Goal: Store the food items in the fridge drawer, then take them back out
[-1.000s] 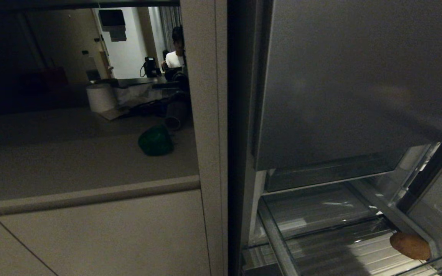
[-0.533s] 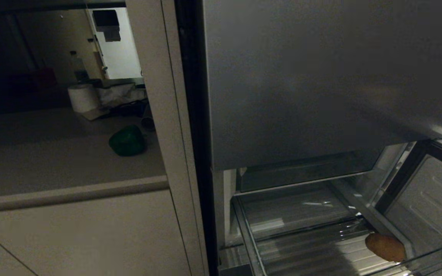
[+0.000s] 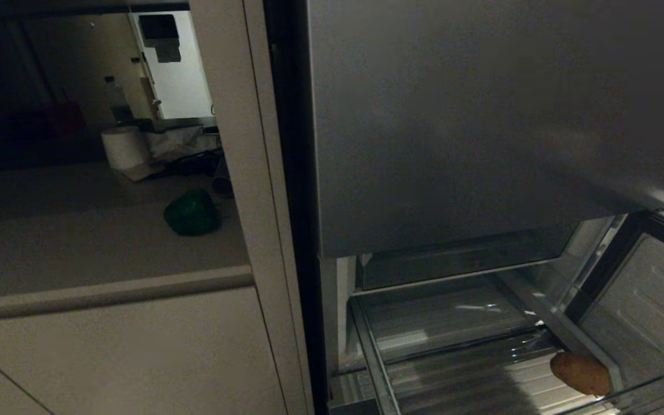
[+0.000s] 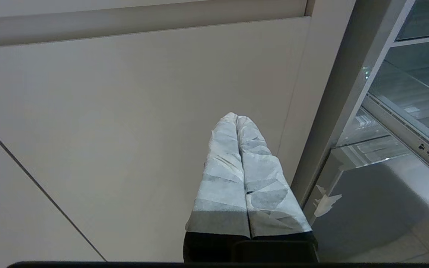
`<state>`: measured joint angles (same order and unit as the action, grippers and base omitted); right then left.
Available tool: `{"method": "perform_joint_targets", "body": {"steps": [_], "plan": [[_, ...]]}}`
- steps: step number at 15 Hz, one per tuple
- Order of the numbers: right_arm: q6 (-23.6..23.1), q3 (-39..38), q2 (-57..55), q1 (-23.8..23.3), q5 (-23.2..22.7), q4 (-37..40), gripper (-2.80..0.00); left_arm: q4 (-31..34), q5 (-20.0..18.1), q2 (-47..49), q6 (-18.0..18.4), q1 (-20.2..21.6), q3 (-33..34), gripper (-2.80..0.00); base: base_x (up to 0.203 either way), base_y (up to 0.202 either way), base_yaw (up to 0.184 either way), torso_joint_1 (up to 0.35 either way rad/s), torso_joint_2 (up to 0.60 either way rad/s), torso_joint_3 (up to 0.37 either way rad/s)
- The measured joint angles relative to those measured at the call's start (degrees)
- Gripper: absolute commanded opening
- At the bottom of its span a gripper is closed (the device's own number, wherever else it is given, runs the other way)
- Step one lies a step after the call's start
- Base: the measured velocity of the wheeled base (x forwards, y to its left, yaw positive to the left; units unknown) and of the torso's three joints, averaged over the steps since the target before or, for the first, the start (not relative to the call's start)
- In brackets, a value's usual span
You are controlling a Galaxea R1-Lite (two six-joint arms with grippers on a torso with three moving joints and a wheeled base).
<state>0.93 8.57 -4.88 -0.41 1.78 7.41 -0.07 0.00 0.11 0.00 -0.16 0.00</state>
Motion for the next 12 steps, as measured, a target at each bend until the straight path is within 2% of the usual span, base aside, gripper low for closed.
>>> {"method": "perform_joint_targets", "body": {"steps": [3, 6, 7, 12], "plan": [[2.3, 8.1, -14.1, -0.1, 0.5, 5.6, -2.80, 0.0, 0.0, 0.0, 0.0, 0.0, 0.0, -2.80, 0.000, 0.000, 0.000, 0.000, 0.00, 0.000], [1.9, 13.5, -32.9, -1.4, 1.5, 2.9, -2.80, 0.0, 0.0, 0.0, 0.0, -0.1, 0.0, -2.80, 0.000, 0.000, 0.000, 0.000, 0.00, 0.000], [0.9, 14.8, -38.6, -1.8, 1.8, 0.8, 0.00, 0.0, 0.0, 0.0, 0.0, 0.0, 0.0, -2.80, 0.000, 0.000, 0.000, 0.000, 0.00, 0.000], [-5.1, 19.3, -62.2, -4.0, 2.4, -7.4, 0.00, 0.0, 0.0, 0.0, 0.0, 0.0, 0.0, -2.80, 0.000, 0.000, 0.000, 0.000, 0.00, 0.000]]}}
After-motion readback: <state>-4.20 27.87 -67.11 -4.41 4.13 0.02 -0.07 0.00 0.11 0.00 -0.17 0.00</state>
